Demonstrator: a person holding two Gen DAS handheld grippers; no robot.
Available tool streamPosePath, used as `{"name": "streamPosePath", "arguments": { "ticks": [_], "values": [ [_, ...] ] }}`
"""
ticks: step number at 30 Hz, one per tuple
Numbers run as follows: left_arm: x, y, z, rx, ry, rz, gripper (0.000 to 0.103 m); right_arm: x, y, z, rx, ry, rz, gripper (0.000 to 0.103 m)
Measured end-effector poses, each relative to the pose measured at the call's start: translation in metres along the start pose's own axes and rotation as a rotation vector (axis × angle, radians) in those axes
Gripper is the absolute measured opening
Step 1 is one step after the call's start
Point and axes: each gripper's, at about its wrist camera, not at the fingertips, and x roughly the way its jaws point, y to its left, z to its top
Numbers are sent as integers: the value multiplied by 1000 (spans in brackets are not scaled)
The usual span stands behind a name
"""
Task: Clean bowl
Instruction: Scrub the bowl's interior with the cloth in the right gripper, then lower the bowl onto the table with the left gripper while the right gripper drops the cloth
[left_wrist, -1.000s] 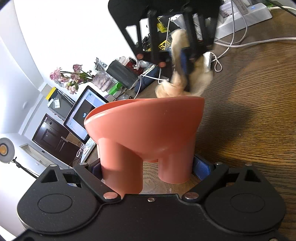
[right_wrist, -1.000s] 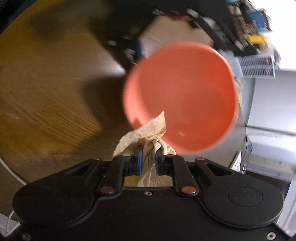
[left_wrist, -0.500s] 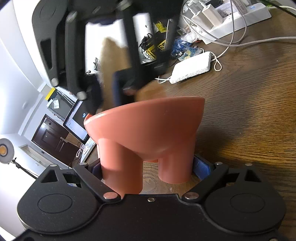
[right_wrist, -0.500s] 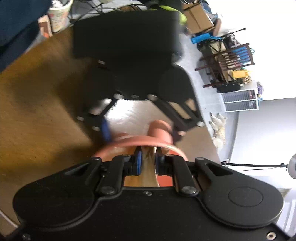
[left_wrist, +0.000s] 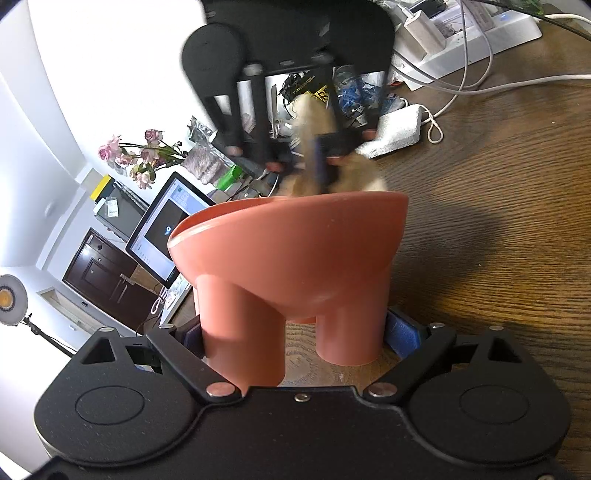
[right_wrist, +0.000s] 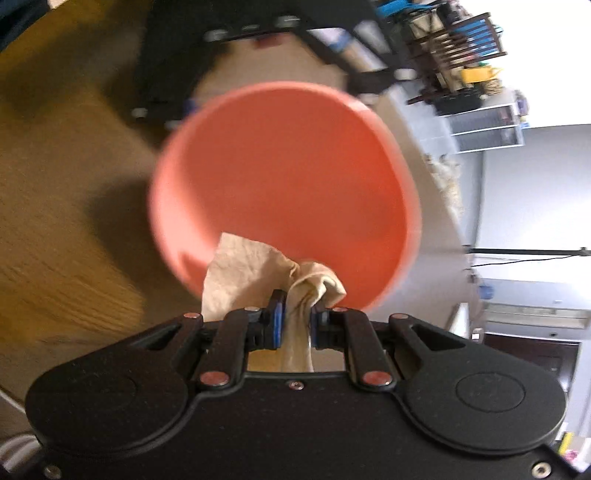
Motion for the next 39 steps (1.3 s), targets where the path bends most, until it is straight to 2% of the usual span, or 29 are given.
{"name": "streamPosePath", "arguments": {
  "ticks": [4,7,9,14,19,23,25,27,30,32,34,39],
  "values": [
    [0,1,1,2,-1,-1,92,-4,13,19,3,-78,56,15],
    [0,2,2,2,1,-2,92,-15,7,35,9,-148,50,15],
    [1,2,2,-1,3,-2,92,-18,-3,44,11,-186,16,15],
    [2,4,3,-14,2,-1,92,-18,-32,45,17,-180,-74,13],
    [3,3,6,-11,-1,-2,92,-3,-46,21,44,-106,-99,13],
    [4,3,5,-11,-3,-3,92,21,-28,9,40,-16,-25,13],
    [4,1,2,-4,-3,-2,92,25,-26,9,34,-11,16,14],
    [4,1,3,-5,-2,-3,92,25,-26,6,45,-28,66,14],
    [6,1,5,-24,10,3,92,17,-27,16,69,-115,101,14],
    [5,3,9,-64,36,1,91,4,-36,21,86,-173,66,14],
    [4,4,12,-116,64,-3,91,-8,-50,20,102,-195,13,14],
    [0,7,18,-335,134,16,88,-52,-75,-5,97,-140,-99,14]
  ]
}}
